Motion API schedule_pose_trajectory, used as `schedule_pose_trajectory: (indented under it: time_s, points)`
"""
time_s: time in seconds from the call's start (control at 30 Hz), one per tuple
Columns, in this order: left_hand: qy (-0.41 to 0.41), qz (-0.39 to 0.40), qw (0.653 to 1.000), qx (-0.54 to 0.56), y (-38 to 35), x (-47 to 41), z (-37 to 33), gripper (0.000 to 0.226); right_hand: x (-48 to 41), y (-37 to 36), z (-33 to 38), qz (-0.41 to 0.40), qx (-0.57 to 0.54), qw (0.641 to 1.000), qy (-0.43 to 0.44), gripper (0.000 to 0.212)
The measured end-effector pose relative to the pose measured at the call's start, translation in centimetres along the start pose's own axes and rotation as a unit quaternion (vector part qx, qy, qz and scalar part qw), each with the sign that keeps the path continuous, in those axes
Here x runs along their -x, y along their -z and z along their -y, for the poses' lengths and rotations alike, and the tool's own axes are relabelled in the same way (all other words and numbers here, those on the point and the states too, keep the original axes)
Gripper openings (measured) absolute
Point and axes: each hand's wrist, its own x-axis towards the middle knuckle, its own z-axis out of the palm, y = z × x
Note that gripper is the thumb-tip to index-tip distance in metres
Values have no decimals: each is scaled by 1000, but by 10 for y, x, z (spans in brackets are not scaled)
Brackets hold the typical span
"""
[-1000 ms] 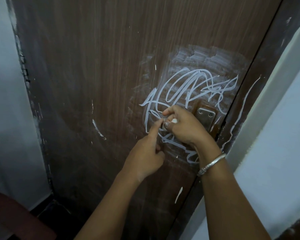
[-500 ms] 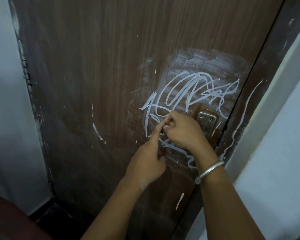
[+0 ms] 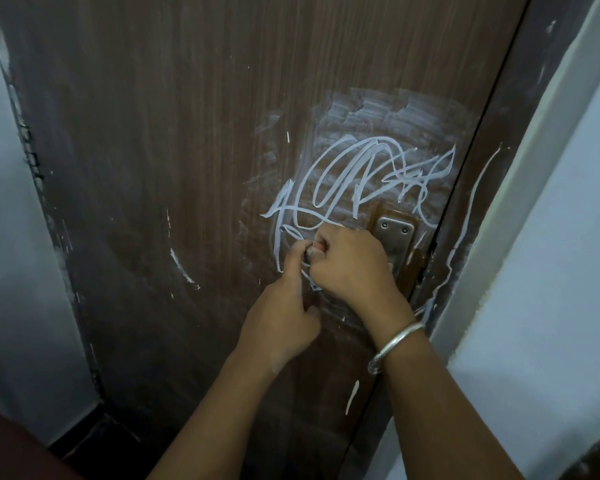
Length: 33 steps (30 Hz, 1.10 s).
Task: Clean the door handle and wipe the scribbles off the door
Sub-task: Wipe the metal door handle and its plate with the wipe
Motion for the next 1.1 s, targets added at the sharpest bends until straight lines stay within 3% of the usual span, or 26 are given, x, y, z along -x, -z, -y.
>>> schedule_pose_trajectory:
  time_s: [0.17,0.27,0.37,0.67,0.87,1.1]
  points:
    - [-1,2,1000,-27,2,-1,-2,85,9,4,2,-40,61,996,49,13]
    - [4,-5,999,-49,1,-1,-3,81,14,9,-2,-67,168,983,38,31]
    - [10,-10,998,-62,1,-1,-4,79,19,13,-11,-46,186,982,11,44]
    - [15,-10,996,-82,-1,-1,-4,82,29,22,-31,9,69,996,59,27]
    - [11,-25,991,-128,5,0,-4,78,39,24,-34,-8,9,1000,2,27]
    - [-9,-22,984,-175,10,1,-9,80,48,10,-24,-147,-52,983,-96,30]
